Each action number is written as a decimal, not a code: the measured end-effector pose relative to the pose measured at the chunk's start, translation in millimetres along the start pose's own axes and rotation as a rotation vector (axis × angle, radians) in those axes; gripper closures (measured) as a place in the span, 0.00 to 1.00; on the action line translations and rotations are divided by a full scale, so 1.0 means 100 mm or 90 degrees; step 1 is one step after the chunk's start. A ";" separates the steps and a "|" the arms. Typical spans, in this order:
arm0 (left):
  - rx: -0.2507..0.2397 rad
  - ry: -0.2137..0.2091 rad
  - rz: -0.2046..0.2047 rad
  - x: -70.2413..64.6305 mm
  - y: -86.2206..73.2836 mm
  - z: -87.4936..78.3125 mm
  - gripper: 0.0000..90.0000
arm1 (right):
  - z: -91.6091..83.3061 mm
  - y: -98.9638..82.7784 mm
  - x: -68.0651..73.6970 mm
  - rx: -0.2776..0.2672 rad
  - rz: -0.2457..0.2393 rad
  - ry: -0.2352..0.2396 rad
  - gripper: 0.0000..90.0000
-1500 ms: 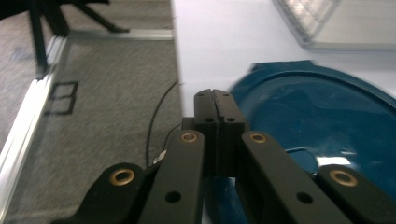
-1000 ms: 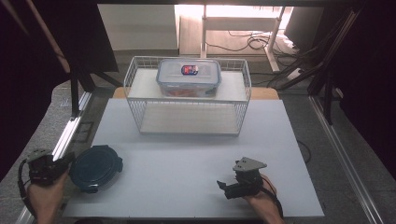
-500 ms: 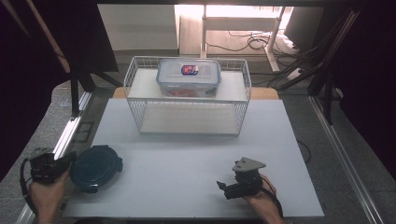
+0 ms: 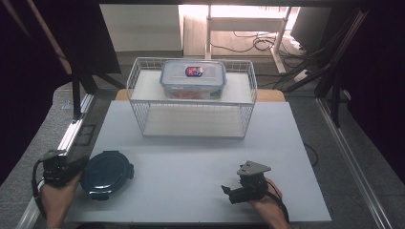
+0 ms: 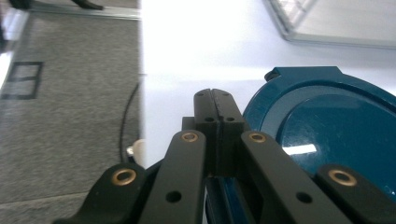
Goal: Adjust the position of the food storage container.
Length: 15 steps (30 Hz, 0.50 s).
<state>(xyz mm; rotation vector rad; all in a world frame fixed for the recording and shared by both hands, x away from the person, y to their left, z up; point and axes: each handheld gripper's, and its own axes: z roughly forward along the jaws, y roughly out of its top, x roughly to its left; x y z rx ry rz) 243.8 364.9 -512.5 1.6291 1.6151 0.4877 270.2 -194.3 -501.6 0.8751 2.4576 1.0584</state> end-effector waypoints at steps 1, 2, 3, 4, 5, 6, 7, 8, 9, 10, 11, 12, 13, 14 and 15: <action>0.003 -0.004 0.004 -0.05 0.00 0.02 1.00 | 0.00 0.00 0.00 0.001 -0.001 0.000 0.02; 0.006 -0.008 0.007 -0.09 0.01 0.03 1.00 | 0.00 0.00 0.00 0.001 -0.001 0.000 0.02; 0.009 -0.014 0.011 -0.14 0.01 0.05 1.00 | 0.00 0.00 0.00 0.001 -0.001 0.000 0.02; 0.012 -0.023 0.016 -0.20 0.01 0.07 1.00 | 0.00 0.00 0.00 0.001 -0.001 0.000 0.02; 0.015 -0.029 0.019 -0.24 0.02 0.09 1.00 | 0.00 0.00 0.00 0.001 -0.001 0.000 0.02; 0.019 -0.039 0.024 -0.29 0.02 0.11 1.00 | 0.00 0.00 0.00 0.001 -0.002 0.000 0.02; 0.022 -0.047 0.031 -0.34 0.02 0.12 1.00 | 0.00 0.00 0.00 0.001 -0.002 0.000 0.02; 0.024 -0.055 0.039 -0.39 0.02 0.15 1.00 | 0.00 0.00 0.00 0.002 -0.003 -0.001 0.02; 0.026 -0.058 0.043 -0.40 0.03 0.15 1.00 | -0.01 0.00 0.00 0.002 -0.003 -0.001 0.02; 0.028 -0.060 0.045 -0.39 0.03 0.15 1.00 | -0.01 0.00 0.00 0.001 -0.003 -0.001 0.02; 0.026 -0.069 0.039 -0.36 0.03 0.14 1.00 | -0.01 0.00 0.00 0.001 -0.004 -0.002 0.02; 0.019 -0.054 0.038 -0.34 0.02 0.12 1.00 | -0.02 0.00 0.00 -0.001 -0.003 -0.003 0.02; 0.024 -0.034 0.045 -0.33 0.01 0.10 1.00 | -0.03 0.00 0.00 -0.003 -0.005 -0.004 0.02; 0.024 -0.034 0.045 -0.33 0.01 0.10 1.00 | -0.03 0.00 0.00 -0.003 -0.005 -0.004 0.02; 0.042 -0.016 0.042 -0.26 -0.05 0.05 1.00 | -0.04 0.00 -0.01 -0.005 -0.006 -0.006 0.02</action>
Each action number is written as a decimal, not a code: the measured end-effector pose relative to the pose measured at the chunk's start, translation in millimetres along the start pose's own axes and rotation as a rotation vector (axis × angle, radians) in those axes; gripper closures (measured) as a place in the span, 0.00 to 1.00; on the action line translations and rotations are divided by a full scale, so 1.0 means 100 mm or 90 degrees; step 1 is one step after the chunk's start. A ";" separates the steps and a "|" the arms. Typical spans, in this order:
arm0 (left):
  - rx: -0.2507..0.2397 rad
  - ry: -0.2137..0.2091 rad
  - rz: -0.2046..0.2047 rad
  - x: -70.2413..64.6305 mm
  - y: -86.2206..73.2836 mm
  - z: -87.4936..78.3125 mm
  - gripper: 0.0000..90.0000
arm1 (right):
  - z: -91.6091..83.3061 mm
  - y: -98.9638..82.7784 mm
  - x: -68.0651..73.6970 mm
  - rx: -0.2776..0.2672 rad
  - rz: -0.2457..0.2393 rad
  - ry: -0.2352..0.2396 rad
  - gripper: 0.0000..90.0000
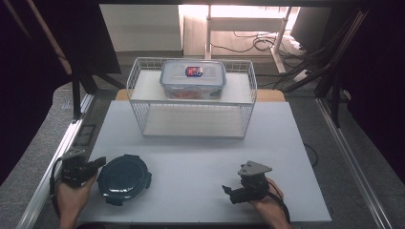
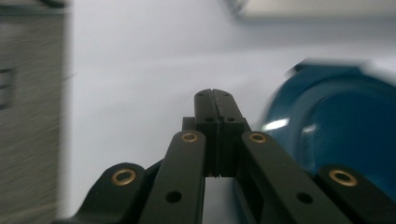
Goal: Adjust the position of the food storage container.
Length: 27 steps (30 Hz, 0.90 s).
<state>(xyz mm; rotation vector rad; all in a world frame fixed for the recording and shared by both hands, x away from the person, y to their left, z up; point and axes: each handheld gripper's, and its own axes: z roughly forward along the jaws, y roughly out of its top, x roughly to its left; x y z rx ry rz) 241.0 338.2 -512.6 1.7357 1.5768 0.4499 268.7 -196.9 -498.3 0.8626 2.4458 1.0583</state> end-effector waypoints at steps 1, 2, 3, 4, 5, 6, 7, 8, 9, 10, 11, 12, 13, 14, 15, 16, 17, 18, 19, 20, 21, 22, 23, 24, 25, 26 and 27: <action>0.014 -0.013 -0.015 0.04 -0.05 -0.02 1.00 | -0.01 0.00 -0.01 -0.002 0.001 0.000 0.02; 0.031 -0.016 -0.016 0.06 -0.09 -0.03 1.00 | -0.01 0.00 -0.01 -0.003 0.002 0.000 0.02; 0.045 -0.016 -0.016 0.06 -0.13 -0.04 1.00 | -0.01 0.00 -0.01 -0.003 0.003 -0.002 0.02; 0.053 -0.024 -0.020 0.05 -0.15 -0.04 1.00 | -0.01 0.00 -0.01 -0.002 0.003 -0.002 0.02; 0.060 -0.038 -0.022 0.03 -0.18 -0.04 1.00 | -0.01 0.00 -0.01 -0.002 0.002 -0.002 0.02; 0.073 -0.024 -0.018 -0.02 -0.20 -0.03 1.00 | -0.01 0.00 -0.01 -0.002 0.001 -0.003 0.02; 0.072 -0.011 -0.011 -0.05 -0.21 -0.04 1.00 | -0.01 0.00 0.00 -0.002 0.001 -0.002 0.02; 0.077 -0.011 -0.013 -0.05 -0.21 -0.06 1.00 | -0.01 0.00 0.01 -0.002 0.002 -0.002 0.02; 0.076 -0.018 -0.020 -0.04 -0.22 -0.07 1.00 | 0.00 0.01 0.01 -0.002 0.001 -0.001 0.02; 0.075 -0.025 -0.032 -0.03 -0.23 -0.07 1.00 | 0.00 0.00 0.01 -0.001 0.001 -0.001 0.02; 0.075 -0.029 -0.041 -0.02 -0.24 -0.07 1.00 | 0.00 0.00 0.01 0.000 0.002 0.000 0.02; 0.077 -0.026 -0.042 -0.04 -0.24 -0.08 1.00 | 0.01 0.00 0.01 0.001 0.004 0.001 0.02; 0.079 -0.023 -0.040 -0.05 -0.24 -0.08 1.00 | 0.01 0.00 0.01 0.002 0.005 0.001 0.02; 0.082 -0.017 -0.035 -0.08 -0.23 -0.08 1.00 | 0.01 0.00 0.01 0.001 0.006 0.002 0.02; 0.085 -0.020 -0.034 -0.10 -0.23 -0.08 1.00 | 0.01 0.00 0.02 0.002 0.006 0.004 0.02; 0.086 -0.025 -0.034 -0.11 -0.23 -0.07 1.00 | 0.01 0.01 0.02 0.003 0.004 0.004 0.02; 0.089 -0.035 -0.032 -0.15 -0.23 -0.05 1.00 | 0.01 0.01 0.02 0.005 0.007 0.006 0.03; 0.091 -0.042 -0.028 -0.18 -0.23 -0.04 1.00 | 0.01 0.01 0.03 0.007 0.007 0.008 0.03; 0.094 -0.048 -0.024 -0.21 -0.22 -0.03 1.00 | 0.02 0.02 0.03 0.007 0.006 0.009 0.03; 0.096 -0.055 -0.019 -0.25 -0.21 -0.01 1.00 | 0.02 0.02 0.04 0.007 0.008 0.009 0.03; 0.100 -0.063 -0.013 -0.29 -0.20 0.01 1.00 | 0.02 0.02 0.04 0.009 0.009 0.009 0.03; 0.104 -0.071 -0.007 -0.34 -0.20 0.04 1.00 | 0.03 0.02 0.05 0.012 0.010 0.011 0.03; 0.107 -0.080 -0.004 -0.38 -0.19 0.06 1.00 | 0.04 0.01 0.05 0.015 0.011 0.014 0.03; 0.108 -0.085 0.001 -0.43 -0.18 0.08 1.00 | 0.05 0.01 0.05 0.023 0.015 0.018 0.01; 0.110 -0.088 0.008 -0.48 -0.17 0.10 1.00 | 0.06 0.01 0.06 0.031 0.022 0.024 0.00; 0.114 -0.093 0.015 -0.52 -0.15 0.13 1.00 | 0.08 0.01 0.06 0.041 0.033 0.033 0.00; 0.116 -0.100 0.021 -0.58 -0.14 0.16 1.00 | 0.08 0.01 0.05 0.047 0.046 0.042 0.00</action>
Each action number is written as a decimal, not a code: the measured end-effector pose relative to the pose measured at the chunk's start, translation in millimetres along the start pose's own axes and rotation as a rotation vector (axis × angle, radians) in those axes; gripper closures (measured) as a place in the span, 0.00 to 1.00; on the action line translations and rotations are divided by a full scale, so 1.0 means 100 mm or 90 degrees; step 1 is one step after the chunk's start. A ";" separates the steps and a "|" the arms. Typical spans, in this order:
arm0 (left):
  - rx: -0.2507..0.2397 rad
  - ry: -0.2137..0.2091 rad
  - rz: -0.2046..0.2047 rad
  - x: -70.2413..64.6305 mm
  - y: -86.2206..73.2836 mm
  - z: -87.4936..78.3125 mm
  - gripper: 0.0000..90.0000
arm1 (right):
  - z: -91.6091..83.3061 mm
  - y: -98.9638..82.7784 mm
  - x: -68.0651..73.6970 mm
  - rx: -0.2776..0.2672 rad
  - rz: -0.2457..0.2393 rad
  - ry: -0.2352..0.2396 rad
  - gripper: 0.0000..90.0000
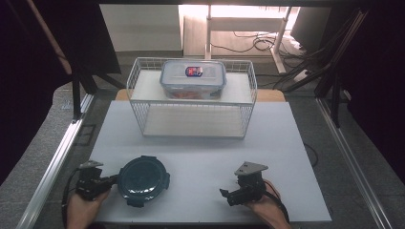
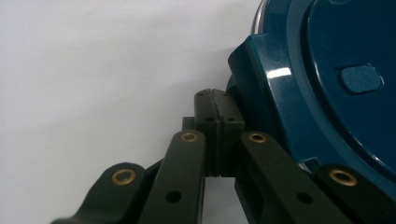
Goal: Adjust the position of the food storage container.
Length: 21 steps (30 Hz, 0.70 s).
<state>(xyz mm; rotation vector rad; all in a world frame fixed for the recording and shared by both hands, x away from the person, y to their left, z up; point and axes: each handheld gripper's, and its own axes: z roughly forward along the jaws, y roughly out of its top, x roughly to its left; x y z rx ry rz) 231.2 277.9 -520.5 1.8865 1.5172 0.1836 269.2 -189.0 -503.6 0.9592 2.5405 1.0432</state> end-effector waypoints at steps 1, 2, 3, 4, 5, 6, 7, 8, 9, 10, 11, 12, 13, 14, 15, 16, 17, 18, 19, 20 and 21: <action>0.002 -0.006 0.004 -0.03 0.01 0.02 1.00 | 0.00 0.00 0.00 0.005 0.018 0.019 0.00; 0.005 -0.015 0.009 -0.06 0.02 0.05 1.00 | 0.00 0.01 0.00 0.008 0.022 0.030 0.01; 0.007 -0.023 0.012 -0.09 0.04 0.07 1.00 | -0.01 0.01 0.00 0.008 0.025 0.038 0.06; 0.007 -0.023 0.012 -0.09 0.04 0.07 1.00 | -0.01 0.01 0.00 0.008 0.025 0.038 0.06; 0.011 -0.036 0.020 -0.16 0.06 0.11 1.00 | -0.06 0.03 0.04 0.010 0.023 0.029 0.35; 0.013 -0.041 0.024 -0.18 0.07 0.13 1.00 | -0.07 0.04 0.06 0.012 0.018 0.037 0.52; 0.013 -0.046 0.025 -0.21 0.07 0.15 1.00 | -0.08 0.05 0.07 0.016 0.010 0.053 0.63; 0.013 -0.046 0.025 -0.21 0.07 0.15 1.00 | -0.07 0.05 0.09 0.025 -0.003 0.062 0.72; 0.017 -0.054 0.029 -0.27 0.09 0.18 1.00 | -0.06 0.04 0.12 0.036 -0.022 0.062 0.79; 0.019 -0.059 0.031 -0.30 0.09 0.20 1.00 | -0.05 0.04 0.15 0.042 -0.037 0.067 0.86; 0.020 -0.063 0.033 -0.32 0.10 0.21 1.00 | -0.02 0.04 0.18 0.047 -0.052 0.084 0.90; 0.021 -0.068 0.034 -0.35 0.10 0.23 1.00 | -0.01 0.04 0.22 0.050 -0.056 0.095 0.94; 0.023 -0.073 0.037 -0.37 0.11 0.24 1.00 | 0.01 0.05 0.25 0.053 -0.064 0.106 0.97; 0.025 -0.079 0.038 -0.40 0.11 0.26 1.00 | 0.02 0.06 0.30 0.054 -0.074 0.114 0.98; 0.026 -0.083 0.040 -0.43 0.12 0.27 1.00 | 0.03 0.08 0.34 0.053 -0.080 0.123 0.99; 0.027 -0.085 0.042 -0.45 0.12 0.28 1.00 | 0.04 0.09 0.38 0.052 -0.086 0.133 0.99; 0.028 -0.088 0.045 -0.48 0.13 0.30 1.00 | 0.05 0.10 0.41 0.052 -0.085 0.143 0.99; 0.029 -0.091 0.047 -0.50 0.13 0.31 1.00 | 0.06 0.11 0.44 0.054 -0.087 0.157 0.99; 0.029 -0.095 0.050 -0.53 0.13 0.33 1.00 | 0.07 0.12 0.47 0.052 -0.092 0.169 0.99; 0.029 -0.098 0.049 -0.55 0.14 0.34 1.00 | 0.08 0.13 0.51 0.052 -0.095 0.185 0.99; 0.030 -0.103 0.050 -0.57 0.14 0.35 1.00 | 0.09 0.13 0.53 0.052 -0.096 0.196 0.99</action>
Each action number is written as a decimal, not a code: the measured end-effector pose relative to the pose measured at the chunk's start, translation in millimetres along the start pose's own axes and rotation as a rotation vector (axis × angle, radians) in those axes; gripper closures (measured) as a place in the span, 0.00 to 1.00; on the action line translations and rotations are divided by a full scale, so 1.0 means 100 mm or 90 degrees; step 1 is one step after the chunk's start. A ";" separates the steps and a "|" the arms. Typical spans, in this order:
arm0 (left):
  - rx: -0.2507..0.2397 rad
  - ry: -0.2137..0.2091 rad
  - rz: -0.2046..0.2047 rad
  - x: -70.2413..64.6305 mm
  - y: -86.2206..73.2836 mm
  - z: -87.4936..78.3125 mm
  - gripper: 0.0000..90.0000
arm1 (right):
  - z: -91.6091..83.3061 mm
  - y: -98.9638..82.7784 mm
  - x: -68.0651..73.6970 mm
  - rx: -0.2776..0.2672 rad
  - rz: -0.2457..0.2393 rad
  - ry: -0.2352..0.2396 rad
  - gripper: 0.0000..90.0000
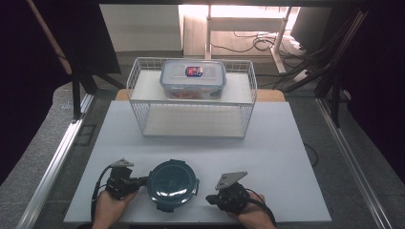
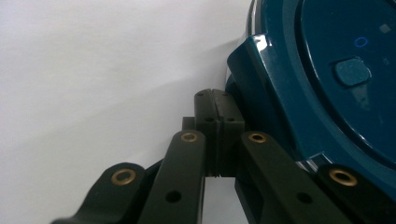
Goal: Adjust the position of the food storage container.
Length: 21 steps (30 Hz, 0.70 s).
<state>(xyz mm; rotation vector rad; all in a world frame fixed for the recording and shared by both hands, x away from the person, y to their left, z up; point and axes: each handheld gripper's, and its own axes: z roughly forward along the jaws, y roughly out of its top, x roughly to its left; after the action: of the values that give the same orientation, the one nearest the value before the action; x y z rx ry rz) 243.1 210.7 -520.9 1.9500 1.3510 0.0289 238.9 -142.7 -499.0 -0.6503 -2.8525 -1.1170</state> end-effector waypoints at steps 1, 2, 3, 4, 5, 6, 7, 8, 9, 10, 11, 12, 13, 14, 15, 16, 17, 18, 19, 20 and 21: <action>0.000 0.000 0.000 0.00 0.00 0.00 1.00 | 0.00 0.00 0.00 0.000 0.000 0.000 0.99; 0.000 -0.006 0.003 -0.03 0.01 0.03 1.00 | 0.02 0.01 0.04 -0.003 0.000 0.017 0.99; 0.001 -0.007 0.006 -0.05 0.02 0.04 1.00 | 0.03 0.02 0.05 -0.005 -0.001 0.022 0.99; 0.002 -0.011 0.013 -0.08 0.02 0.06 1.00 | 0.03 0.02 0.06 -0.008 -0.001 0.022 0.99; 0.005 -0.012 0.020 -0.09 0.03 0.07 1.00 | 0.03 0.03 0.06 -0.013 0.004 0.023 0.99; 0.008 -0.010 0.031 -0.11 0.03 0.06 1.00 | 0.03 0.03 0.05 -0.016 0.006 0.024 0.99; 0.009 -0.012 0.039 -0.11 0.02 0.04 1.00 | 0.03 0.03 0.04 -0.020 0.012 0.027 0.99; 0.011 -0.019 0.047 -0.11 0.00 0.02 1.00 | 0.03 0.03 0.03 -0.021 0.014 0.025 0.99; 0.016 -0.023 0.056 -0.12 -0.01 0.00 1.00 | 0.03 0.03 0.03 -0.022 0.016 0.023 0.99; 0.025 -0.019 0.065 -0.13 -0.05 -0.01 1.00 | 0.03 0.02 0.03 -0.023 0.016 0.022 0.99; 0.039 -0.015 0.074 -0.14 -0.09 -0.02 1.00 | 0.04 0.03 0.03 -0.022 0.016 0.021 0.99; 0.052 -0.018 0.077 -0.14 -0.14 -0.03 1.00 | 0.04 0.03 0.04 -0.022 0.015 0.019 0.99; 0.052 -0.018 0.077 -0.14 -0.14 -0.03 1.00 | 0.05 0.03 0.04 -0.022 0.014 0.019 0.99; 0.056 -0.042 0.079 -0.14 -0.20 -0.04 1.00 | 0.06 0.03 0.05 -0.022 0.014 0.017 0.99; 0.056 -0.042 0.079 -0.14 -0.20 -0.04 1.00 | 0.06 0.03 0.05 -0.022 0.014 0.017 0.99; 0.043 -0.071 0.085 -0.17 -0.21 -0.07 1.00 | 0.07 0.03 0.05 -0.021 0.011 0.015 0.99; 0.043 -0.071 0.085 -0.17 -0.21 -0.07 1.00 | 0.07 0.03 0.05 -0.021 0.011 0.015 0.99; 0.026 -0.100 0.091 -0.21 -0.18 -0.08 1.00 | 0.07 0.03 0.05 -0.022 0.012 0.015 0.99; 0.028 -0.078 0.101 -0.23 -0.17 -0.07 1.00 | 0.07 0.03 0.05 -0.023 0.015 0.015 0.99; 0.028 -0.078 0.101 -0.23 -0.17 -0.07 1.00 | 0.06 0.03 0.04 -0.022 0.016 0.016 0.99; 0.032 -0.061 0.107 -0.25 -0.15 -0.04 1.00 | 0.06 0.03 0.04 -0.022 0.017 0.018 0.99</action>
<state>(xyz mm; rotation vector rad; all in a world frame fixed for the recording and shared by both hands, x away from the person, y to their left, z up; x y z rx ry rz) 218.5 195.5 -517.5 2.0758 1.1325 -0.0181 237.3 -135.1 -501.2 -0.6662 -2.7989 -1.1651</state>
